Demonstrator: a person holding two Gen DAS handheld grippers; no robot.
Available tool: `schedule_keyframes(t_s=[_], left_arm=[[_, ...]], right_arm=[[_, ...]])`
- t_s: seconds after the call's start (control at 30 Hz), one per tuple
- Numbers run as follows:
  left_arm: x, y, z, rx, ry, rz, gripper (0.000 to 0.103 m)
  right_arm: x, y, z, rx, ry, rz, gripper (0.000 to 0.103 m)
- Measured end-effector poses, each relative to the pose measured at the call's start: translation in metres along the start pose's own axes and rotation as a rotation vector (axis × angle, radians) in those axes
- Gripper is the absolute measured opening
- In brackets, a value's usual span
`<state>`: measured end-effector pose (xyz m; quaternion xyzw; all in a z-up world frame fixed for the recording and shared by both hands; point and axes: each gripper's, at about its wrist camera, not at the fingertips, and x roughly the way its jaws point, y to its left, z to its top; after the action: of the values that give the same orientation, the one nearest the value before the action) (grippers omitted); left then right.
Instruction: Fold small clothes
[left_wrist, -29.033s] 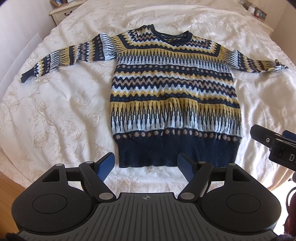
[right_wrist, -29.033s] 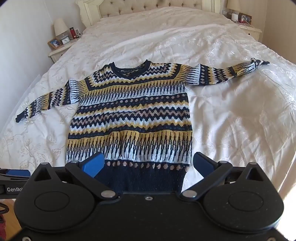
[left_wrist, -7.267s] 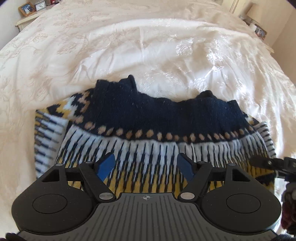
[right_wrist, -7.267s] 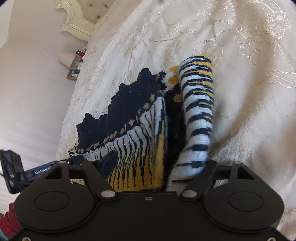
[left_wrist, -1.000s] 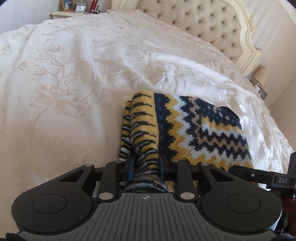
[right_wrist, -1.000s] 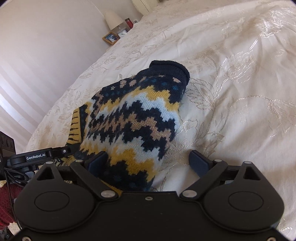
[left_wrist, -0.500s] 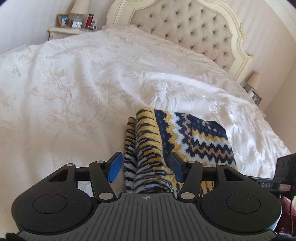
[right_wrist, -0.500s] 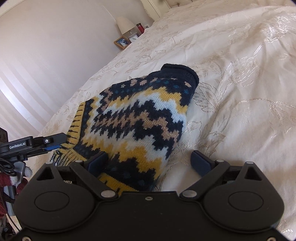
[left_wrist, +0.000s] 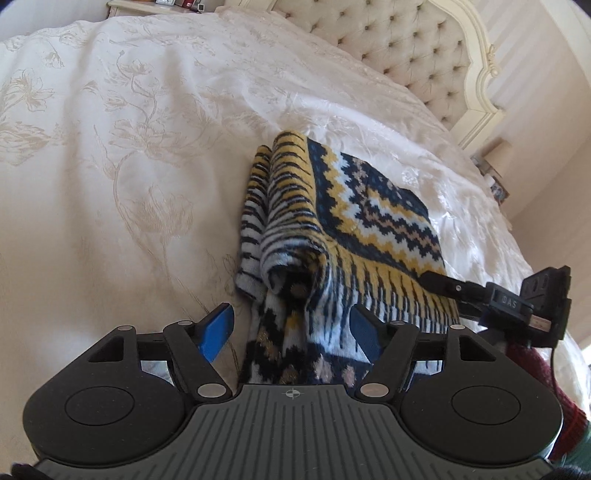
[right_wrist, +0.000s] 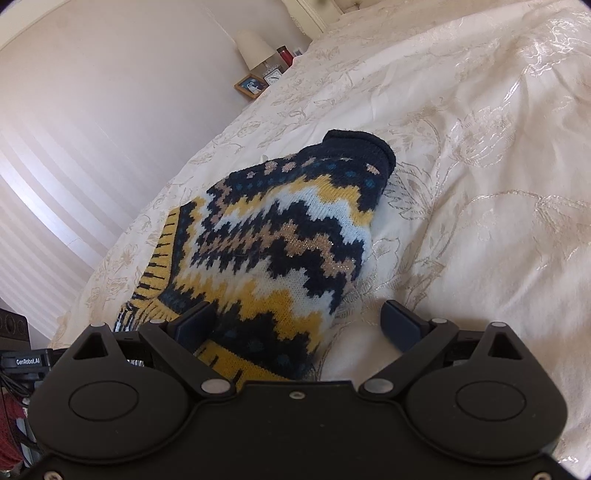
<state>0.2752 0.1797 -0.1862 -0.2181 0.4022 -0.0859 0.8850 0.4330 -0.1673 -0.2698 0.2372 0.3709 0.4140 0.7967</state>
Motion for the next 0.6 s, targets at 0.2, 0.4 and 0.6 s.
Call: schedule_keyframes(t_s=[0.2,0.4,0.6], left_arm=[[0.023,-0.006,-0.009,0.017,0.023,-0.002,0.071],[0.039,-0.007,-0.004,0.012,0.01,-0.045,0.082],[0.04,0.005,-0.007,-0.062,0.03,-0.174,0.047]], right_arm=[[0.004,-0.003,0.003,0.019,-0.015,0.032,0.101],[0.015,-0.004,0.013,0.061,-0.049,0.086,0.101],[0.018,0.0,0.009,0.094,-0.073,0.091,0.103]])
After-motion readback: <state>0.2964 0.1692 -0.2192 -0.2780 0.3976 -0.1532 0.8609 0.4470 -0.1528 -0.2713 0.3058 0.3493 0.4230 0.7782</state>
